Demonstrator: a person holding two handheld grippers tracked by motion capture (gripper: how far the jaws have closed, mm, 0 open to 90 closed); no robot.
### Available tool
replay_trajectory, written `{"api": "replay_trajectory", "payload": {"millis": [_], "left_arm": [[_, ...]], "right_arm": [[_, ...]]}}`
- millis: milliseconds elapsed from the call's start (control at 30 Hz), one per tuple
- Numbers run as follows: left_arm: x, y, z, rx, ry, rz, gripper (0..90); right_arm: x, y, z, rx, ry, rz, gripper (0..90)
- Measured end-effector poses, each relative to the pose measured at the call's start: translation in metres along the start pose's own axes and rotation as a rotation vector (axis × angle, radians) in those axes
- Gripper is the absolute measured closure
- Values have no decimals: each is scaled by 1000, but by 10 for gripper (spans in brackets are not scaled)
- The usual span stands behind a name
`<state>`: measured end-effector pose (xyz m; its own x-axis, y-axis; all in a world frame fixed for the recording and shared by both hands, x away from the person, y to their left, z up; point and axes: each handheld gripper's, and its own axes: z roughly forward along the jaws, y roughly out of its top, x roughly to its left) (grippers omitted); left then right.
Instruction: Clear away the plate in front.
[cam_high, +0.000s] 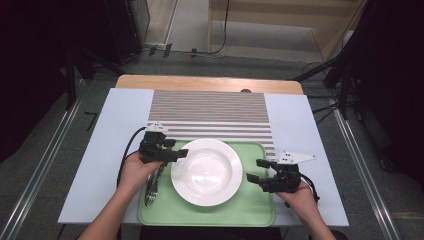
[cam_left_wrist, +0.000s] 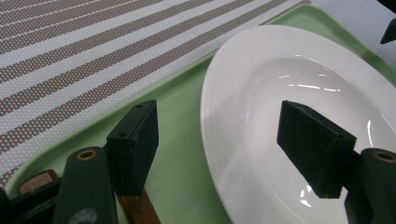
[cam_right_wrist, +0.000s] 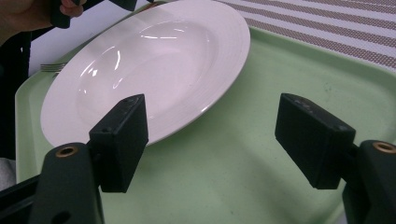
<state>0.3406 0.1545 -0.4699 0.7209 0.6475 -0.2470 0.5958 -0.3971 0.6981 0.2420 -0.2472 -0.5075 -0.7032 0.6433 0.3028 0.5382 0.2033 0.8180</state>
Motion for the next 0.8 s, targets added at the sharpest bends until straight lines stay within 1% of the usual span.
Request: {"api": "replay_trajectory", "payload": {"millis": [200,267,400,633,733,800], "left_arm": [[1,0,-11,-16,-4,19,292],[0,-1,-14,-20,-11,19,292],[-2,-2,-19,-27,-9,32,292],[-6,-9,-29,-41,-12,44,292],[-6,-14,-33,-50,-18,37,292],[-6,-17,-35,-56,-15,16,292]], "right_arm": [[0,0,-1,-5,-2,4,247],[0,0,-2,-9,-5,2,247],[0,0,-2,-10,-3,2,247],[-1,0,-4,-18,-8,7,247],[-2,0,-4,-19,-10,9,247],[-2,0,-4,-18,-11,11,248]]}}
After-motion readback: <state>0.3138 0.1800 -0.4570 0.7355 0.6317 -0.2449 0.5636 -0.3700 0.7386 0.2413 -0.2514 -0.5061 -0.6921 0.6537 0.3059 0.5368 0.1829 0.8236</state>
